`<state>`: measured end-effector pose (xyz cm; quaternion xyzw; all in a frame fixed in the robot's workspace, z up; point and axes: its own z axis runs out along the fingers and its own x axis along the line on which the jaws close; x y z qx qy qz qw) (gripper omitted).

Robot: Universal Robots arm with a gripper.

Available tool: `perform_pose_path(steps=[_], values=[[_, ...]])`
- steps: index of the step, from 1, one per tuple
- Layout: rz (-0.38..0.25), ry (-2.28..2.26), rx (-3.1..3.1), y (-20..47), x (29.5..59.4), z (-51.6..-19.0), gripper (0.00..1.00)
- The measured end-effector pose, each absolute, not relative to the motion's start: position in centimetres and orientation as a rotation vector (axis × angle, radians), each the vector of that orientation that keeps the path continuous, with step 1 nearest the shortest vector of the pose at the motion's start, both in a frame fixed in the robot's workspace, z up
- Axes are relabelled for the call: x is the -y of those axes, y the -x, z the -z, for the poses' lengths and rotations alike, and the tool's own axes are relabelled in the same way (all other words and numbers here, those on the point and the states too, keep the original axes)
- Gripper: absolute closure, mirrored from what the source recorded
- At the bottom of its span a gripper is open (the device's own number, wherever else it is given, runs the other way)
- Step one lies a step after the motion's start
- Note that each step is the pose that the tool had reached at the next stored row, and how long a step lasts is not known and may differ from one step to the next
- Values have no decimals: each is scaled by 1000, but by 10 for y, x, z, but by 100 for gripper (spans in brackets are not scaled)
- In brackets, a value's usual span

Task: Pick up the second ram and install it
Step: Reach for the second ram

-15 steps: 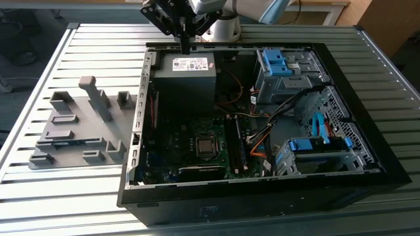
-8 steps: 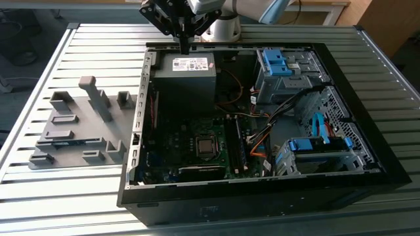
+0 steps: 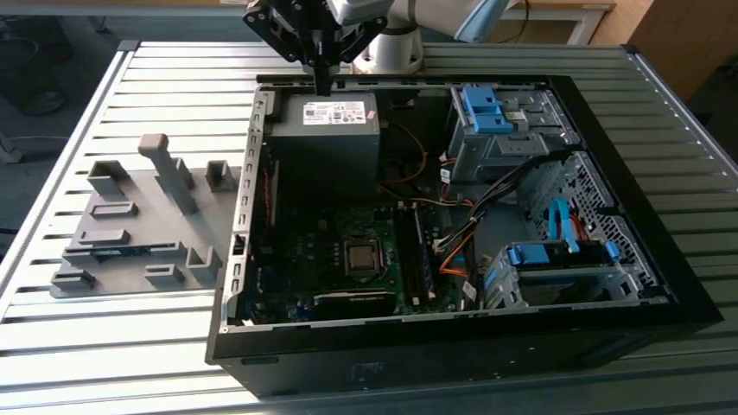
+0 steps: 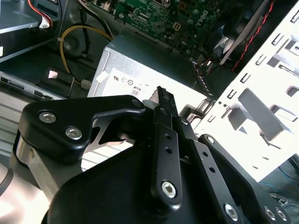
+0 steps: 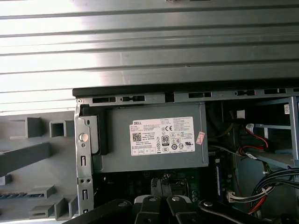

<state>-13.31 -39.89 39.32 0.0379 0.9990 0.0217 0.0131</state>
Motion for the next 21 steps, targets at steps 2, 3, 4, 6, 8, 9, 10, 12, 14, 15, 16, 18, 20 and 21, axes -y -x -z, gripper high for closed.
perform_pose_path(steps=[2,3,4,6,8,9,10,12,14,15,16,18,20,21], values=[[-68,-118,-3113,133,399,-393,89],[-68,-118,-3113,134,399,-393,89],[-68,-118,-3112,135,399,-393,89],[-68,-118,-3112,136,399,-393,89],[-68,-118,-3112,136,399,-393,89],[-68,-118,-3112,136,399,-393,89],[-68,-118,-3112,137,399,-393,89],[-68,-118,-3112,138,399,-393,89],[-68,-118,-3112,139,399,-393,89],[-68,-118,-3113,139,399,-393,89],[-68,-118,-3112,140,399,-393,89],[-68,-118,-3113,140,399,-393,89],[-68,-118,-3112,141,399,-393,89],[-68,-118,-3112,141,399,-393,89]])
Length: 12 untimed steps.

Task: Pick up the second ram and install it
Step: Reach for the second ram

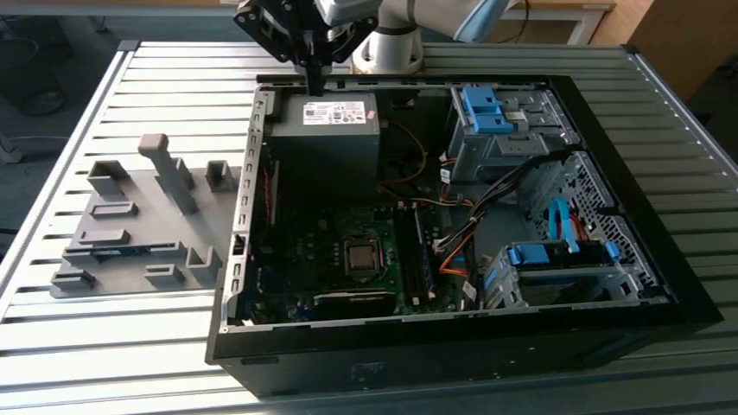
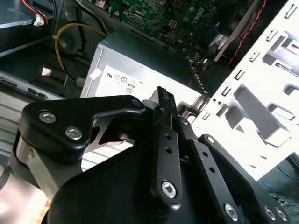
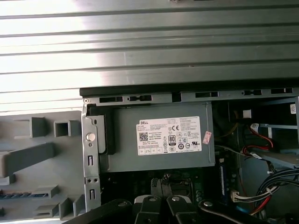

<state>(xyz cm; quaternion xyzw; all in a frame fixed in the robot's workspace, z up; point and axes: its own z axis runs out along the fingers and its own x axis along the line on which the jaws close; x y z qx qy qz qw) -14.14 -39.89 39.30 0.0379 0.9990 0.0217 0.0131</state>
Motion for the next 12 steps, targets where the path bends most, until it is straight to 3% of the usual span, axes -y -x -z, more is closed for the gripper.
perform_pose_path(steps=[12], values=[[-68,-118,-3113,145,399,-393,89]])
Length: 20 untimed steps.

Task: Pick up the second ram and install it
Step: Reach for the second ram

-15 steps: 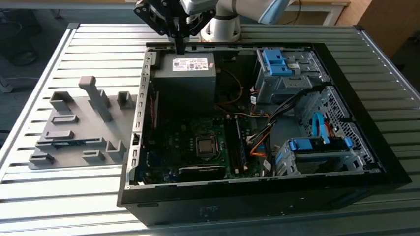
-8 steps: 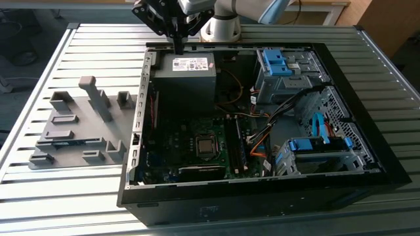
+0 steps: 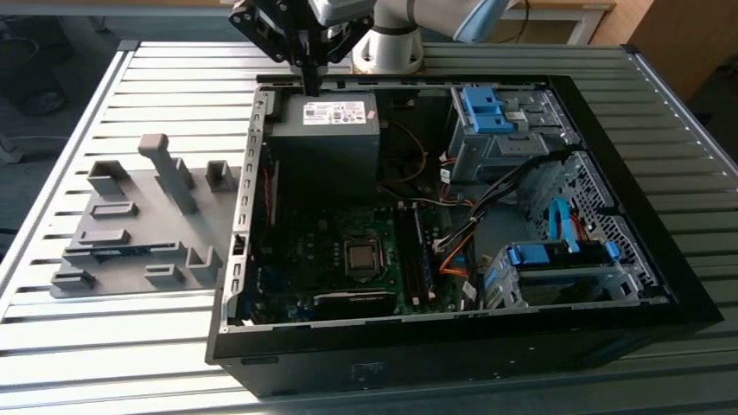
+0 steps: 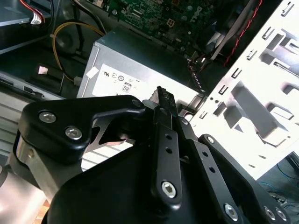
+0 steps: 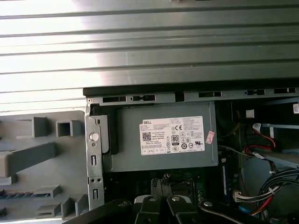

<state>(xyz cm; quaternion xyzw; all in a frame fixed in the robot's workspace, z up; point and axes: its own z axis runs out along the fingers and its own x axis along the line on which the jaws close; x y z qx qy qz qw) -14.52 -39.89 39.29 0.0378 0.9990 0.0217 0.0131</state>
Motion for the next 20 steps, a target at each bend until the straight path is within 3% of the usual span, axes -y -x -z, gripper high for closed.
perform_pose_path(steps=[20], values=[[-68,-118,-3112,152,399,-393,89]])
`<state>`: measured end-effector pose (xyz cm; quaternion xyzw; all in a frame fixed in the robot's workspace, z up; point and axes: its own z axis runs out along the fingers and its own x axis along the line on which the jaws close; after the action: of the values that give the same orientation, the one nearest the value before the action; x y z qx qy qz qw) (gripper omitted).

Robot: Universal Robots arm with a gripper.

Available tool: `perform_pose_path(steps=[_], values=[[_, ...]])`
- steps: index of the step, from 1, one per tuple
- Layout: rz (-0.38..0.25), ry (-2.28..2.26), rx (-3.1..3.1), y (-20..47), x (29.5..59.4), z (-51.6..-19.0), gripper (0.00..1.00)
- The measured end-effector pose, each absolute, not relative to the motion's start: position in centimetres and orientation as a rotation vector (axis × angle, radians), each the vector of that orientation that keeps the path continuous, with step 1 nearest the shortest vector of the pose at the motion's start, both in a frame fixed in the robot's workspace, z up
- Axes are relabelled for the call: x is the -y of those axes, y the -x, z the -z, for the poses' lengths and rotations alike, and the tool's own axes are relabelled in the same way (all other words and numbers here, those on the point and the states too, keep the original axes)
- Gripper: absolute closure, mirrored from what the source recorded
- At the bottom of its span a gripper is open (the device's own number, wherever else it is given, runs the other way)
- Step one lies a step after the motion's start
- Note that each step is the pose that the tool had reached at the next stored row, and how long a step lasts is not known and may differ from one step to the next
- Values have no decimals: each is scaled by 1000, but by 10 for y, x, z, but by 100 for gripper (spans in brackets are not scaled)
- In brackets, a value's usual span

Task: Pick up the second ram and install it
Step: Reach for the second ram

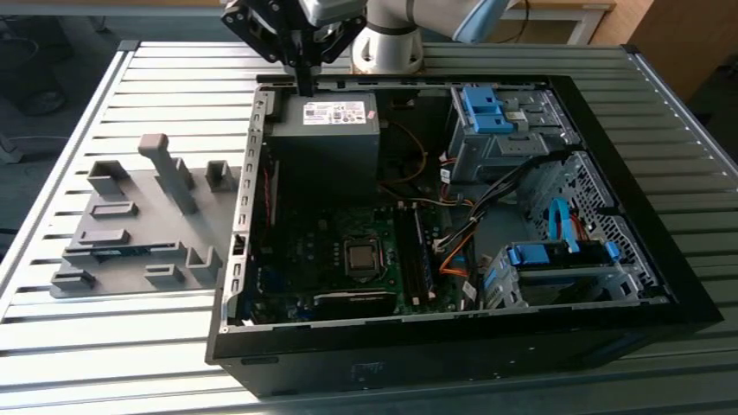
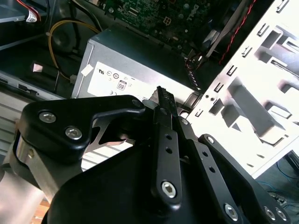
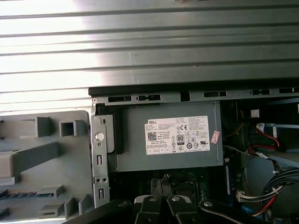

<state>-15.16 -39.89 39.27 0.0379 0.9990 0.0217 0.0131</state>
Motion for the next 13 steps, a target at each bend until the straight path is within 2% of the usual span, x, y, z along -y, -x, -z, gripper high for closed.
perform_pose_path(steps=[13], values=[[-68,-118,-3113,158,399,-392,89]])
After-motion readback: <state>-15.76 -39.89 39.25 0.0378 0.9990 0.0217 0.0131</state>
